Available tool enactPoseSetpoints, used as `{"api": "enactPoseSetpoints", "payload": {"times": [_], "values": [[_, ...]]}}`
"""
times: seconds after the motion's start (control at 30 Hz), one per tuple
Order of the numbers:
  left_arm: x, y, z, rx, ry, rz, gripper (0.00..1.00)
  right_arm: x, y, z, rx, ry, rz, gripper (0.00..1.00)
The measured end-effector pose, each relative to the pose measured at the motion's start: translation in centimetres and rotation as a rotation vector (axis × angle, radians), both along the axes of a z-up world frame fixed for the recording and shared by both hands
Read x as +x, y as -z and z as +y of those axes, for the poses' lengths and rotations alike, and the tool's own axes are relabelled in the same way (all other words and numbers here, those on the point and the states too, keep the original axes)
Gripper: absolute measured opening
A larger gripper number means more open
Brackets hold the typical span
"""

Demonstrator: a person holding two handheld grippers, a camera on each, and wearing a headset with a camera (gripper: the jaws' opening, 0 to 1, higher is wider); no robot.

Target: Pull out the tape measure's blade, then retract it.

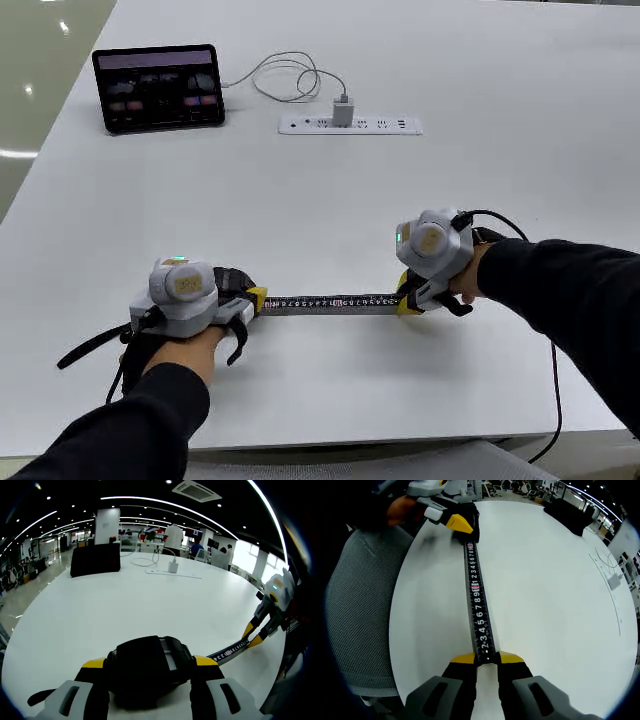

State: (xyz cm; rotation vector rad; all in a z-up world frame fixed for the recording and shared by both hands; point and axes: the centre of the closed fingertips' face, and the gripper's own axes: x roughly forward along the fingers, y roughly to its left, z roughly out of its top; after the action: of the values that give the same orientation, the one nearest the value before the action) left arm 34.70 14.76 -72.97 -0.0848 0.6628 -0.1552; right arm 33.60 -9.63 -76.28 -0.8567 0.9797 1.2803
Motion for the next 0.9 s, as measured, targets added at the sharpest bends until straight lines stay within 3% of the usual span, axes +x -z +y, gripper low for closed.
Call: {"api": "enactPoseSetpoints", "payload": {"times": [0.9], "values": [[0.0, -0.1, -0.1, 0.000, -0.002, 0.002, 0.61, 0.0, 0.0, 2.2, 0.008, -0.011, -0.002, 0.11]]}}
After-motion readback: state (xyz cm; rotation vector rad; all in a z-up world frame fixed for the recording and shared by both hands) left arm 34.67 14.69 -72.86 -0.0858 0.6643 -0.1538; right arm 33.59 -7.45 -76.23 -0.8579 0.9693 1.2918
